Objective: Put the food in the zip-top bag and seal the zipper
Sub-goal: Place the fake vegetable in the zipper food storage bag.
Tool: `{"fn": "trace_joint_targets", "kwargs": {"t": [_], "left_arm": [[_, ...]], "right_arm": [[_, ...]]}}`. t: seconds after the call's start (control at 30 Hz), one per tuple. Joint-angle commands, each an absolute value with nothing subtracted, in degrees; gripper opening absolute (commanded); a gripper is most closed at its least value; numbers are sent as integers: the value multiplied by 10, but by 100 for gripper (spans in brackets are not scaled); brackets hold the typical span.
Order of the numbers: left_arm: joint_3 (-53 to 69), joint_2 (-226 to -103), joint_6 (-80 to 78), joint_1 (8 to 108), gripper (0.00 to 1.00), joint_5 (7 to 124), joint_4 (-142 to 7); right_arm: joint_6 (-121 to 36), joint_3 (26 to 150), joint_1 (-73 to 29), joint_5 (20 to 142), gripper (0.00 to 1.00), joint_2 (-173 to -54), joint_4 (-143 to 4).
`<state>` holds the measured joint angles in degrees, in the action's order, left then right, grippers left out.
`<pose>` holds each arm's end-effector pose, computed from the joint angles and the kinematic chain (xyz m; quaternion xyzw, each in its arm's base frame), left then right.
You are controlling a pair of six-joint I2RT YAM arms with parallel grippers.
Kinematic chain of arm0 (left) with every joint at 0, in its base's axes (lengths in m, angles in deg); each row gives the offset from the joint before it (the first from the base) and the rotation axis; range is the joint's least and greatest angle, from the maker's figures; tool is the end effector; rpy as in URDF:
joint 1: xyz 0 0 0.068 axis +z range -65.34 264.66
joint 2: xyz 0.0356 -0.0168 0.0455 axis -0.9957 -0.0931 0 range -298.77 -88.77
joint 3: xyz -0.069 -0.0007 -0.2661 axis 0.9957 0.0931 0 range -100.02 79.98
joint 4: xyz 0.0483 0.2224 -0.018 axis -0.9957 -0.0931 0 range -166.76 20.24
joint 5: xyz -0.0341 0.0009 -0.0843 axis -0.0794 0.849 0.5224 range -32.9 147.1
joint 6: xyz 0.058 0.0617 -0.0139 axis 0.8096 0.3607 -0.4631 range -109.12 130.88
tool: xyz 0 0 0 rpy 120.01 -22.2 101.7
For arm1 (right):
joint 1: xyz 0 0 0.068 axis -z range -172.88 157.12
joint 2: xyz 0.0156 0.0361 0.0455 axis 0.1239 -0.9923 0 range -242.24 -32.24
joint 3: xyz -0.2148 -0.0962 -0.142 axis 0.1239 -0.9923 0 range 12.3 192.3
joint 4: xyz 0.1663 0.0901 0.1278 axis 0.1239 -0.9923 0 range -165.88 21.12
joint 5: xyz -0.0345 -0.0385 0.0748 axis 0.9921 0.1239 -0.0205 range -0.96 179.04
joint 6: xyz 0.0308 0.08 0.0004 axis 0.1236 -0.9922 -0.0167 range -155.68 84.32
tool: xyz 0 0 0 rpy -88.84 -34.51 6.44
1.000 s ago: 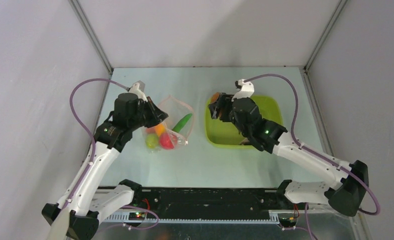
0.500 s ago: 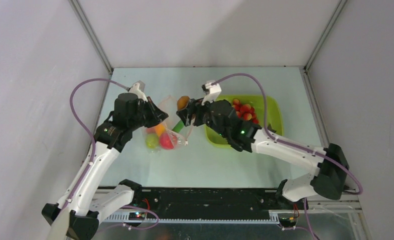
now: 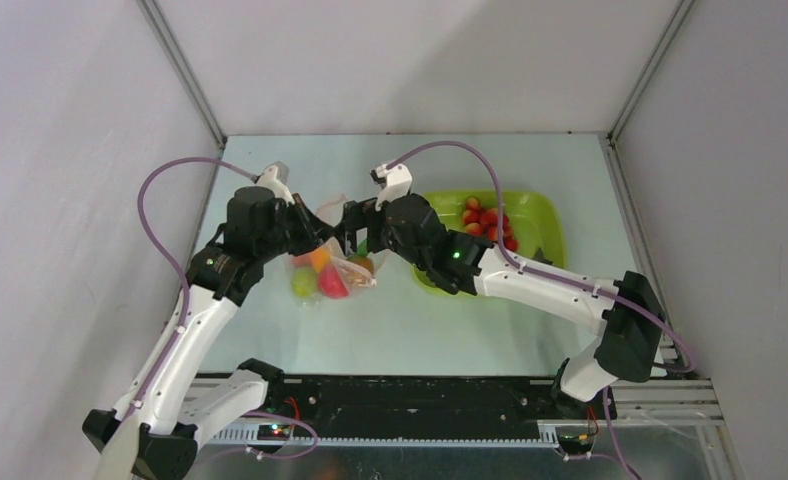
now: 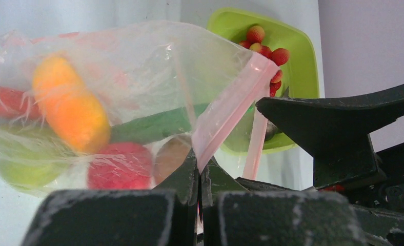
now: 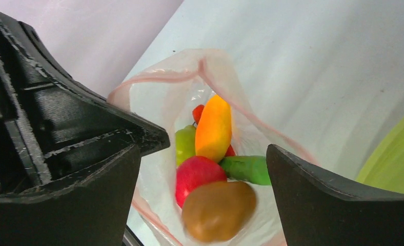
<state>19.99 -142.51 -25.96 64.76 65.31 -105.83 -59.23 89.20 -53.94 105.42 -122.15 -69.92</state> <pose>0.1781 -0.0759 0.3365 -0.0917 0.8589 -0.2921 0.4106 0.2021 0.3213 0.3555 -0.1679 0.7670 0.3269 0.5260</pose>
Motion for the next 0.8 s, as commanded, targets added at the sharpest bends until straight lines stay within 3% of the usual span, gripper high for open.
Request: {"fn": "trace_joint_targets", "kwargs": {"t": [0.0, 0.43, 0.63, 0.77], "left_arm": [[200, -1412, -244, 649, 0, 660, -1042], [199, -1416, -239, 649, 0, 653, -1044], [196, -1409, -217, 650, 0, 649, -1040], [204, -1392, -193, 649, 0, 658, -1017]], "right_arm": [[-582, 921, -544, 1072, 97, -1217, -721], [-544, 884, -549, 1103, 99, -1140, -759], [-564, 826, -532, 1195, 99, -1074, -874], [-606, 788, -470, 1157, 99, -1021, -942]]}}
